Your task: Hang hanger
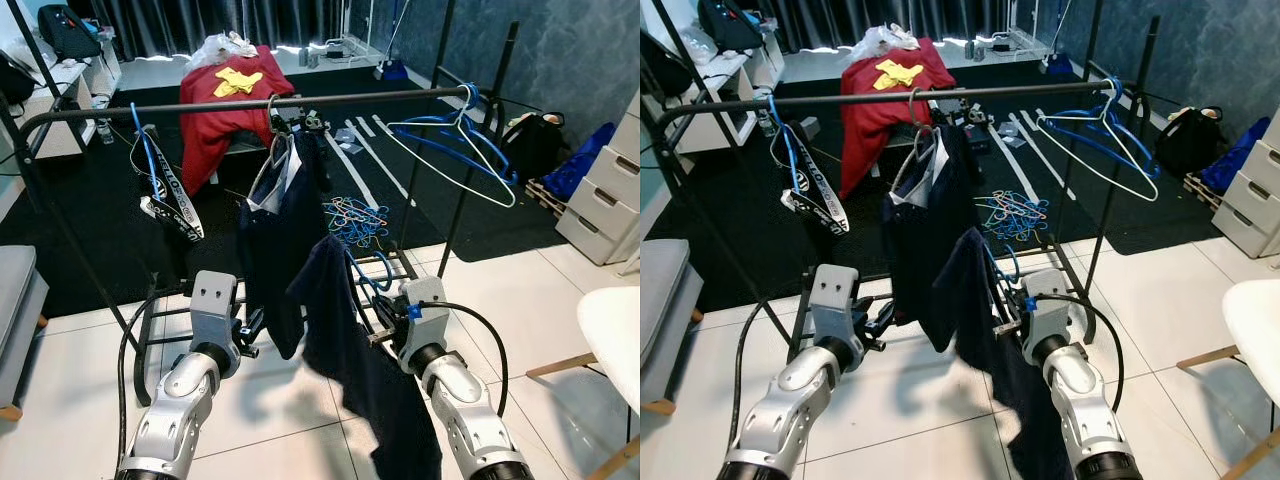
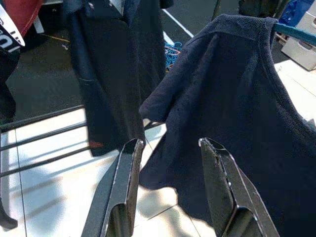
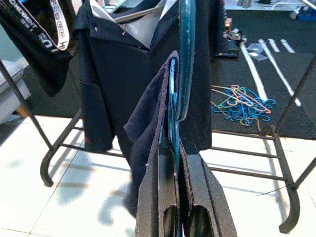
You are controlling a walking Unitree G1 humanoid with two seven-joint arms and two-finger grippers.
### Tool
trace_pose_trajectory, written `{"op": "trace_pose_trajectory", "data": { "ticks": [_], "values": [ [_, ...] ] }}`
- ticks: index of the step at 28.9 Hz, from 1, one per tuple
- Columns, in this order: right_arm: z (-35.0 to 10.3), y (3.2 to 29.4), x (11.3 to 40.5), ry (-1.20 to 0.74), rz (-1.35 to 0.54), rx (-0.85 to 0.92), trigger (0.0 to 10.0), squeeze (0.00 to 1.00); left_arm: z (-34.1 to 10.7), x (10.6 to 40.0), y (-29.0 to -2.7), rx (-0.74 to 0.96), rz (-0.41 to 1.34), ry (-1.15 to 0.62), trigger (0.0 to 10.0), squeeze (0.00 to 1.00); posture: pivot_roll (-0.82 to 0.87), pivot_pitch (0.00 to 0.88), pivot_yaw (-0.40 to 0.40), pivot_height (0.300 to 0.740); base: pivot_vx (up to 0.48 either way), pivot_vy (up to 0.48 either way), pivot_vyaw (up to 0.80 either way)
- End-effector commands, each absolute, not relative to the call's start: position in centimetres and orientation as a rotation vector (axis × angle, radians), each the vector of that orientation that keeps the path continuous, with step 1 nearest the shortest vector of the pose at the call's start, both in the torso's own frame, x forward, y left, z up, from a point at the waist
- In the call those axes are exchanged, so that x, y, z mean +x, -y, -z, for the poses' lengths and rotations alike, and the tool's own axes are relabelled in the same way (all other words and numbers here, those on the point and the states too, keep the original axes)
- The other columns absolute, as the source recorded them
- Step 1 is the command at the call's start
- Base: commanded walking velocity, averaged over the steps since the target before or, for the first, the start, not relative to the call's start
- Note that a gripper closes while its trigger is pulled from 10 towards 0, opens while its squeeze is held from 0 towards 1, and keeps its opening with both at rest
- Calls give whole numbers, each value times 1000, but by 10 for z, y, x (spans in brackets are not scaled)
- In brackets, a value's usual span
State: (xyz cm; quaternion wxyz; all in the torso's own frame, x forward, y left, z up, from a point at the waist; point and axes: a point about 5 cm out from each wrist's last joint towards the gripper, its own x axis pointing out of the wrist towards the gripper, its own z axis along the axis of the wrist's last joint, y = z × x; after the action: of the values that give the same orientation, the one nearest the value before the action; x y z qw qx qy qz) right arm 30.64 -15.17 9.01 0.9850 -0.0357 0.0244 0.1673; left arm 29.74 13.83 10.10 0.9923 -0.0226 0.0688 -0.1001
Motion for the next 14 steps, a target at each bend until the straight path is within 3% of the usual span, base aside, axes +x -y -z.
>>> {"op": "trace_pose_trajectory", "data": {
  "ticks": [1,8,12,14],
  "values": [
    [-98,153,308,0,-336,-77,10000,0,-102,297,-134,-49,210,-141,10000,0,-43,86,-7,740,0,-465,0],
    [-94,158,306,-12,-309,-60,10000,0,-103,297,-130,-56,219,-142,10000,0,-45,90,6,740,0,-469,0],
    [-91,159,305,-34,-299,-92,10000,0,-103,296,-128,-62,219,-146,10000,0,-45,91,10,740,0,-469,800],
    [-92,160,307,-34,-282,-59,10000,0,-105,297,-129,-94,212,-154,10000,0,-44,90,16,740,0,-234,0]
  ]
}}
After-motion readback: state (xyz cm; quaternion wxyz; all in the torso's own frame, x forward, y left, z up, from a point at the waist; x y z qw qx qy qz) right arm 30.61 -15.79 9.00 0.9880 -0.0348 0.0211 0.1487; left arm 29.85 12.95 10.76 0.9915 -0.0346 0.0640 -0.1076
